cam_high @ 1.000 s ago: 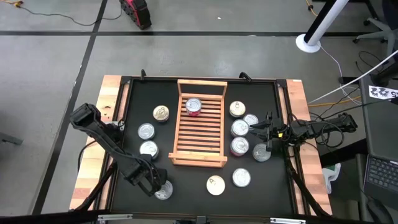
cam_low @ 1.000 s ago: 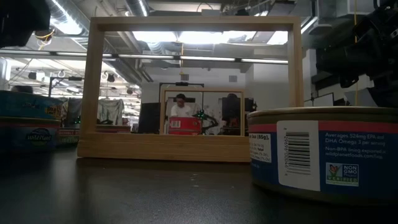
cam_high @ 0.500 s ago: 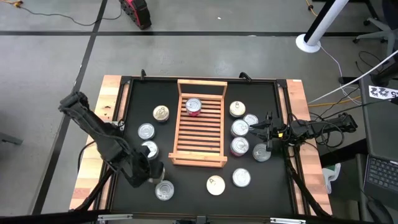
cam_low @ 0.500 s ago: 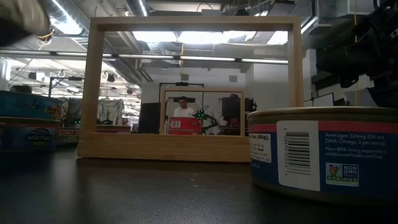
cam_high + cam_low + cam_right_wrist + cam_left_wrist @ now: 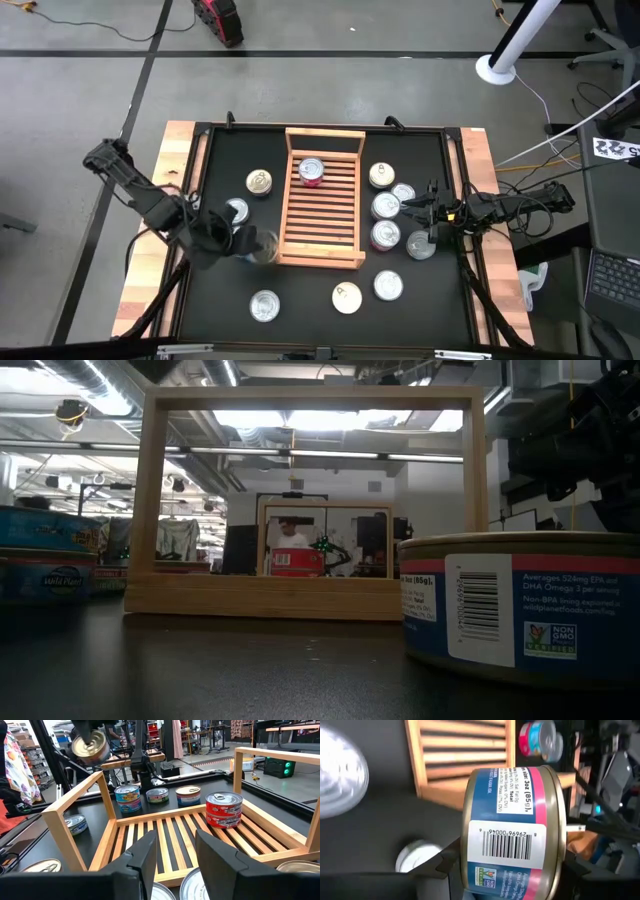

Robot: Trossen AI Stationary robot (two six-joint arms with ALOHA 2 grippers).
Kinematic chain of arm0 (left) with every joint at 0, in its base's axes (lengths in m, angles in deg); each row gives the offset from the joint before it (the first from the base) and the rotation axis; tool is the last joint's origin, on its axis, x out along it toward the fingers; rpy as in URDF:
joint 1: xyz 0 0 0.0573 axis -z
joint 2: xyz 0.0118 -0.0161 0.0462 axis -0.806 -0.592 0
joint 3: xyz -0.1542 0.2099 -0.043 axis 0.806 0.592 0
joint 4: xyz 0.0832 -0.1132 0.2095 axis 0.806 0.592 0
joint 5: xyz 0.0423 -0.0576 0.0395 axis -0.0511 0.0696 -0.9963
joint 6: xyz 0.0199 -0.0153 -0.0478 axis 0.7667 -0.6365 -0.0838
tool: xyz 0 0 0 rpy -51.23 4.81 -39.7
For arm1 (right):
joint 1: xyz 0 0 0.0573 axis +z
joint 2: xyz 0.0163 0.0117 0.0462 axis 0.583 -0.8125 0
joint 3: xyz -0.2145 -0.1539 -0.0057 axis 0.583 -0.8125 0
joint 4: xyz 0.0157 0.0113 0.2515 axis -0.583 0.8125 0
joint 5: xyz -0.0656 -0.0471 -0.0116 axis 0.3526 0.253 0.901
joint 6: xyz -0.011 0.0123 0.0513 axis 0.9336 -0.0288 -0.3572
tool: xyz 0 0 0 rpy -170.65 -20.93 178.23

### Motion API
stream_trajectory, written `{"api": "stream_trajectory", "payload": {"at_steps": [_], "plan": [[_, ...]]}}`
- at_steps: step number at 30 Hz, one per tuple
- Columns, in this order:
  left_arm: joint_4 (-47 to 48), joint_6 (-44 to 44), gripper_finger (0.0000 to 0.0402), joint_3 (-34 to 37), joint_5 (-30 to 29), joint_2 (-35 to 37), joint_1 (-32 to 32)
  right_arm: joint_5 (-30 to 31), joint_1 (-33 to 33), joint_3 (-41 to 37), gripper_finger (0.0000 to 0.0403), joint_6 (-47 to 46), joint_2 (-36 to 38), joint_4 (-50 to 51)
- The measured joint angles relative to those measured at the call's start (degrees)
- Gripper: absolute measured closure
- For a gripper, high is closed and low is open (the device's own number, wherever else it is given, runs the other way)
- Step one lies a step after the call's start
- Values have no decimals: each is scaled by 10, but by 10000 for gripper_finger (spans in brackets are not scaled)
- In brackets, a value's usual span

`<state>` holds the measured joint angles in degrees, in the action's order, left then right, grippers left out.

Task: Stack canned seafood by type on shelf
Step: Put the blue-pink tuna can on the shelf

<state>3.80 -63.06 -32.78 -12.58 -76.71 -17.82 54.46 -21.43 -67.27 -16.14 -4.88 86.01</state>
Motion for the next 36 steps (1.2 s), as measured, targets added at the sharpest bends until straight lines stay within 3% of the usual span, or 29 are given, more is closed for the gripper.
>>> {"api": "stream_trajectory", "payload": {"at_steps": [11, 17, 24, 30, 36], "plan": [[-41, 183, 219, 0, 5, 0, -191, 0, 0, 0, 267, 0, 0, 0], [-134, 280, 219, 29, 89, -4, -304, 0, 0, 0, 267, 0, 0, 0], [-203, 329, 218, 75, 210, -46, -407, 0, 0, 0, 267, 0, 0, 0], [-314, 352, 217, 121, 291, -96, -471, 0, 0, 0, 267, 0, 0, 0], [-355, 373, 218, 138, 357, -164, -509, 0, 0, 0, 267, 0, 0, 3]]}}
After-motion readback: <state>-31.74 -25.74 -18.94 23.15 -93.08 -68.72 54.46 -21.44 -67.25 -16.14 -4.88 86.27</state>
